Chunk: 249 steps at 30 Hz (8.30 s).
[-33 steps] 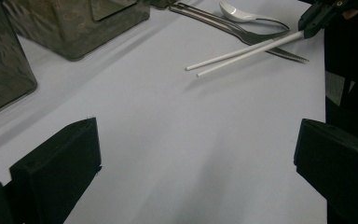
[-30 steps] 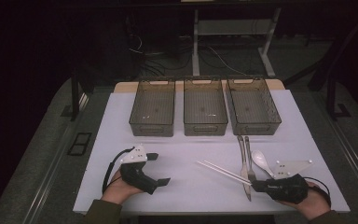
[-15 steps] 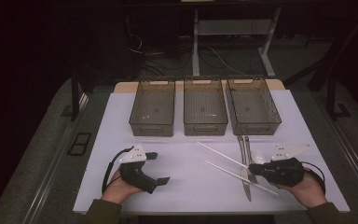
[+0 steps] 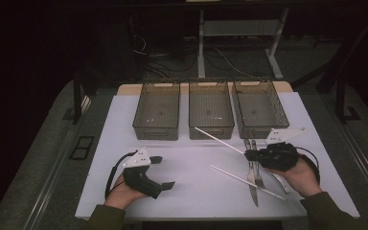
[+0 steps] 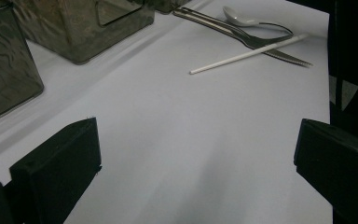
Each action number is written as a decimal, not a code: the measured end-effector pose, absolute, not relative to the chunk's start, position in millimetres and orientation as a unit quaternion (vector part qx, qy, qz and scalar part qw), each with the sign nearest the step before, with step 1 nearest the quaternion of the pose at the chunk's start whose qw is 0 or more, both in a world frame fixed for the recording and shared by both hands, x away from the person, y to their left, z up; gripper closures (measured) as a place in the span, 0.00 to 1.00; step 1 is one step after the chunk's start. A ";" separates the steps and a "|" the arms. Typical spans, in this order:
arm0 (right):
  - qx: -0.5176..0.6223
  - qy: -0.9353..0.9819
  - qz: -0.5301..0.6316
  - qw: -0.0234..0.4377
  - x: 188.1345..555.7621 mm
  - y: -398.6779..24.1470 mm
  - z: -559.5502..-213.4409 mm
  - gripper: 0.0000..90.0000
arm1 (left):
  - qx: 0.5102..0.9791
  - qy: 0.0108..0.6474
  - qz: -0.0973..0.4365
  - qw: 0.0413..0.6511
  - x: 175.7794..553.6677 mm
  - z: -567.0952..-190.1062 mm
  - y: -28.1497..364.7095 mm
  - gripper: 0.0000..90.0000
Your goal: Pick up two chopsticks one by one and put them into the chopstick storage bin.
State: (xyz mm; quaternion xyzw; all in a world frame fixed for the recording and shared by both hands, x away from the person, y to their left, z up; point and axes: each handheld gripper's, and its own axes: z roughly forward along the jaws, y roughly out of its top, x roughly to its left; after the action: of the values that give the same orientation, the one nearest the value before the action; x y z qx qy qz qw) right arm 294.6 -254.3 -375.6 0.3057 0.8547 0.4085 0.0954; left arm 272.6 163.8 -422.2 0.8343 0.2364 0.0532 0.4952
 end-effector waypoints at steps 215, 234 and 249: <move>0.264 0.914 0.302 0.060 236.0 -305.9 -439.8 0.90 | 0.833 0.241 0.058 0.494 273.7 -425.5 162.9 0.00; 0.246 0.907 0.339 0.026 229.2 -305.0 -429.8 0.93 | 0.831 0.242 0.060 0.497 273.1 -424.5 164.1 0.00; 0.246 0.893 0.375 0.039 241.7 -297.3 -398.7 0.93 | 0.832 0.243 0.060 0.496 273.5 -424.9 163.6 0.00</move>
State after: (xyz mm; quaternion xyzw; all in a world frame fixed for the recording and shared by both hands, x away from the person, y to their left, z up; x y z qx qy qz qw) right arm 241.7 -297.3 -398.7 0.2457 0.8929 0.3755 0.0385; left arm 273.5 163.6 -424.9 0.8318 0.2430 0.0598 0.4955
